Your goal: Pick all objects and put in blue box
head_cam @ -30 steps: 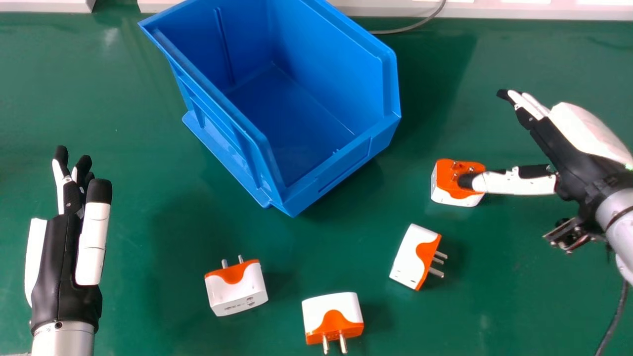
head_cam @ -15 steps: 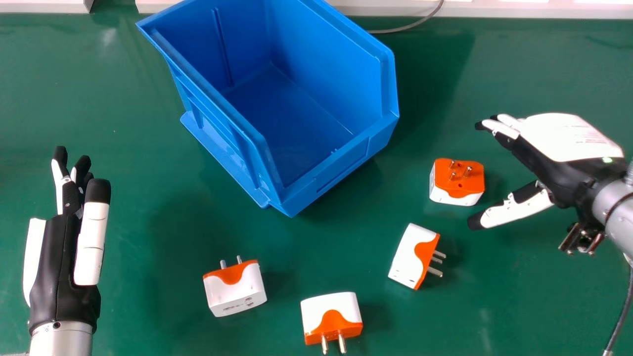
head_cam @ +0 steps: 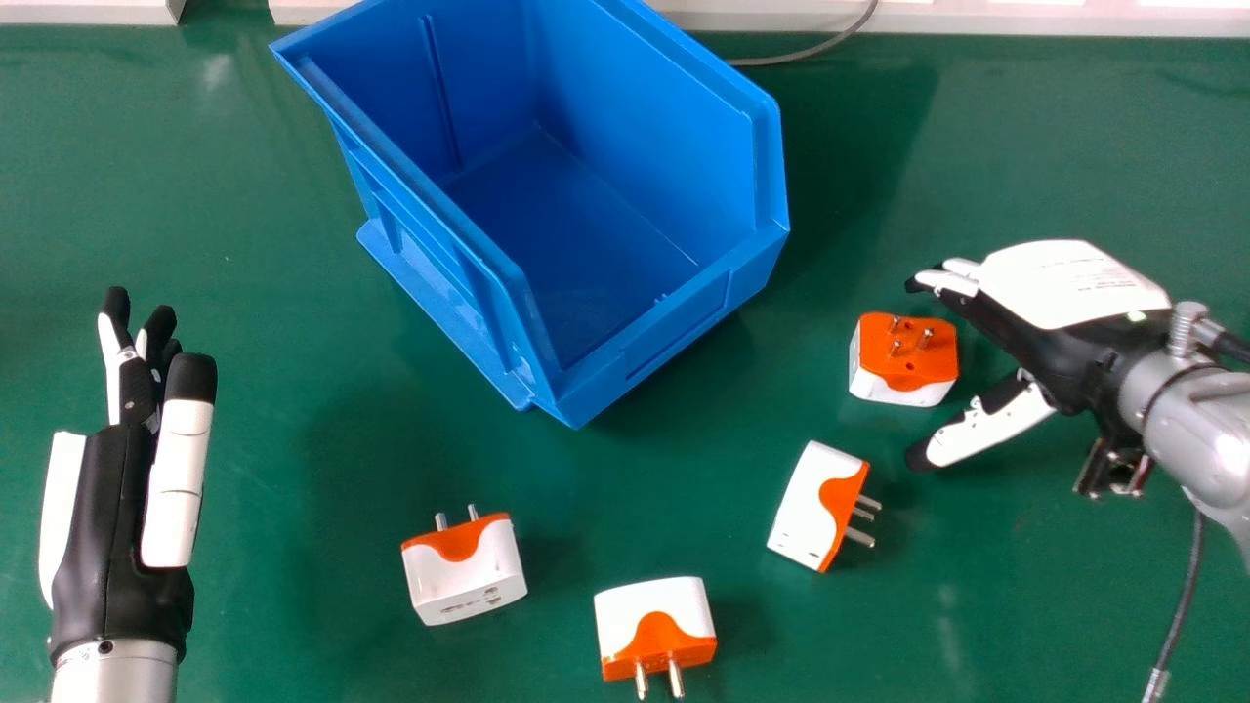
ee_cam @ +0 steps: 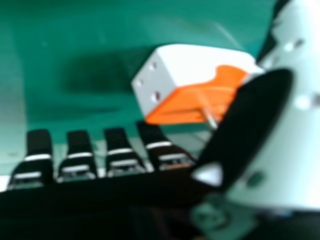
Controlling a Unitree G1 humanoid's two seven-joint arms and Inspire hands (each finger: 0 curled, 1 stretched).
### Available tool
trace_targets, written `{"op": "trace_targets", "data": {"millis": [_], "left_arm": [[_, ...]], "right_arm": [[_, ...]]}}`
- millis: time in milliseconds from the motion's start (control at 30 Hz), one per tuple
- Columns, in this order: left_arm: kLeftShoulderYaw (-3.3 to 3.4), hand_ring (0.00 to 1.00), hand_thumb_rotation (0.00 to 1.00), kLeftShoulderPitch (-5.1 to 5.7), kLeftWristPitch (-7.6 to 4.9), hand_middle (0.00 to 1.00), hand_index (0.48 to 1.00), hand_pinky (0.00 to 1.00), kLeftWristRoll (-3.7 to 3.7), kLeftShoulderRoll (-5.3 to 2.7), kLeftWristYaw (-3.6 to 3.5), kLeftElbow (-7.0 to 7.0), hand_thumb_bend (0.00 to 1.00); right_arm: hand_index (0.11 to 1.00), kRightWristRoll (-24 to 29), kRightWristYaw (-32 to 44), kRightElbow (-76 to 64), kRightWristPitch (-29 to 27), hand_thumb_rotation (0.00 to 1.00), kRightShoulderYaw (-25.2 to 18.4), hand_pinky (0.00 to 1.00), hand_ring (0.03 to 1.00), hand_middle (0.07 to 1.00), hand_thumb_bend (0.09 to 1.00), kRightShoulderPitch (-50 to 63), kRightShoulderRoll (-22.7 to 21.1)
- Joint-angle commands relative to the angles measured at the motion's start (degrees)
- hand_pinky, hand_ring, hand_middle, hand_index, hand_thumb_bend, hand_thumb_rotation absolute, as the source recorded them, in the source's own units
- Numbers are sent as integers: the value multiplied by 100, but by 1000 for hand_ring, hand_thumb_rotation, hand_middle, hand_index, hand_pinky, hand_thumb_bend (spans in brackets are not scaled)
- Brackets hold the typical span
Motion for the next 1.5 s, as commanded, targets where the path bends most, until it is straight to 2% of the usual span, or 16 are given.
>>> {"op": "trace_targets", "data": {"millis": [0,233,367,533,833,1167,1467], "left_arm": [[48,1000,1000,81,-72,1000,1000,1000,18,54,-16,-155,848],[38,1000,1000,217,11,1000,1000,1000,66,59,6,-408,830],[45,1000,1000,242,27,1000,1000,1000,93,78,8,-439,828],[42,1000,1000,310,92,1000,1000,1000,119,73,8,-588,816],[53,1000,1000,386,170,1000,1000,1000,151,83,1,-733,818],[72,1000,1000,448,181,1000,1000,1000,126,98,-38,-792,817],[98,1000,1000,508,212,1000,1000,1000,111,98,-82,-881,817]], "right_arm": [[881,-46,-46,103,90,541,44,854,902,916,726,-302,28],[880,-158,-66,498,328,514,279,851,894,911,680,-591,207],[880,-278,-54,563,478,513,397,851,894,910,673,-694,286],[875,-337,-107,682,584,508,520,848,889,905,653,-790,331],[866,-493,-253,799,849,511,756,825,872,897,604,-869,403],[854,-622,-517,1033,964,545,995,805,855,882,593,-918,528],[807,-871,-1210,1169,1135,467,1220,748,799,830,563,-882,649]]}}
